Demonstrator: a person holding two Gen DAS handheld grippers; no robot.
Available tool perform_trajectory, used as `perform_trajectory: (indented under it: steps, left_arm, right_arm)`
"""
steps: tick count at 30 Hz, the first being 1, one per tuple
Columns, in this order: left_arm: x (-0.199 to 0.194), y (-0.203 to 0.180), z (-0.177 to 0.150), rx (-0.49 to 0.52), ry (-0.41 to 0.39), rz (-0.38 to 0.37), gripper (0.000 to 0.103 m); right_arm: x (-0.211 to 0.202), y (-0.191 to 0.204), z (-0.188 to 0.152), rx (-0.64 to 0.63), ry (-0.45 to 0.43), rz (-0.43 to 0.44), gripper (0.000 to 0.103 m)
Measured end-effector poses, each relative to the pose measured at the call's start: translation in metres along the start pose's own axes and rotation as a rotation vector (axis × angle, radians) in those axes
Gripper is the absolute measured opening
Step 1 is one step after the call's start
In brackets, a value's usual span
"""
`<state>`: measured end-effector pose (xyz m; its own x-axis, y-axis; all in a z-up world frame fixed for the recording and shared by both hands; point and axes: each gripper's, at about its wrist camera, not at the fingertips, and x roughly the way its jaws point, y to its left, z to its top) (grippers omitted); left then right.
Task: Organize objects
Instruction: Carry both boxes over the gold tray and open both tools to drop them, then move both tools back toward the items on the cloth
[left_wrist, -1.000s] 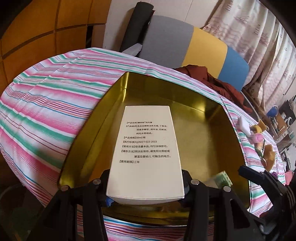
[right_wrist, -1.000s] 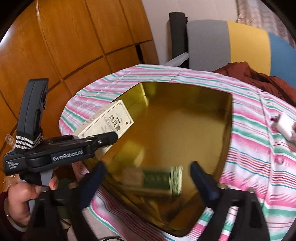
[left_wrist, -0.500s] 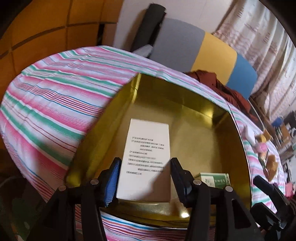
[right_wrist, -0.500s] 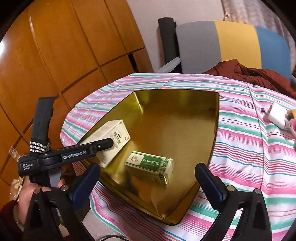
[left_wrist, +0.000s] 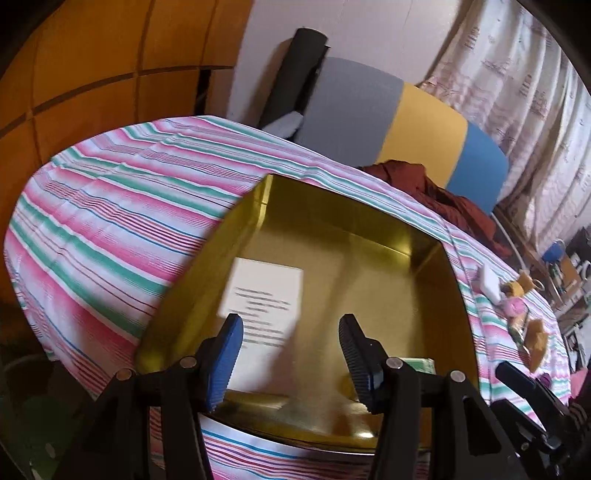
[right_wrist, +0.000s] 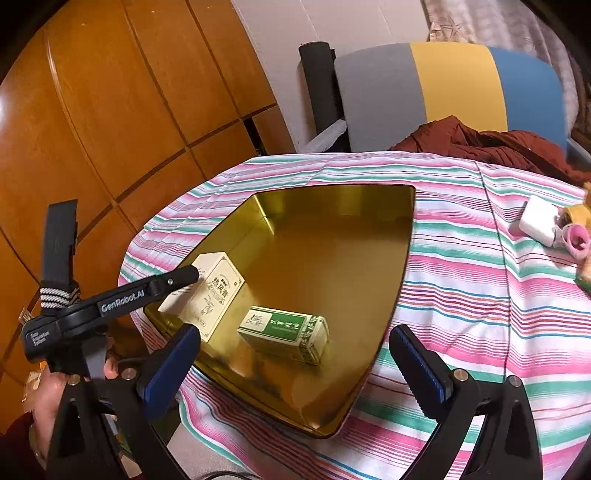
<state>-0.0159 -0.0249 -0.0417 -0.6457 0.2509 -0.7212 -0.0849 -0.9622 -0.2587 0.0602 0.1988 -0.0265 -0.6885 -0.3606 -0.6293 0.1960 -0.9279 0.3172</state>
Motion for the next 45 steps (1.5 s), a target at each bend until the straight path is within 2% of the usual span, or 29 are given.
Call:
perform_trajectory:
  steps: [8,18,29,37,45]
  left_arm:
    - [0.003,-0.036,-0.011,0.085,0.051,-0.120,0.055]
    - [-0.008,-0.073,-0.023,0.170,0.051,-0.190,0.056]
    - [-0.013,-0.121,-0.035,0.252,0.071,-0.294,0.056]
    - [-0.010,-0.161,-0.048,0.316,0.113,-0.353,0.056]
    - [-0.001,-0.203,-0.062,0.378,0.176,-0.408,0.056]
  right_arm:
    - [-0.011,-0.019,0.001,0.042,-0.023,-0.040,0.103]
    - [-0.032,-0.053,0.001,0.081,-0.047,-0.119,0.103]
    - [-0.063,-0.108,-0.005,0.129,-0.066,-0.257,0.103]
    - [-0.094,-0.166,-0.023,0.142,-0.035,-0.392,0.103]
    - [-0.164,-0.252,-0.041,0.286,-0.110,-0.608,0.103]
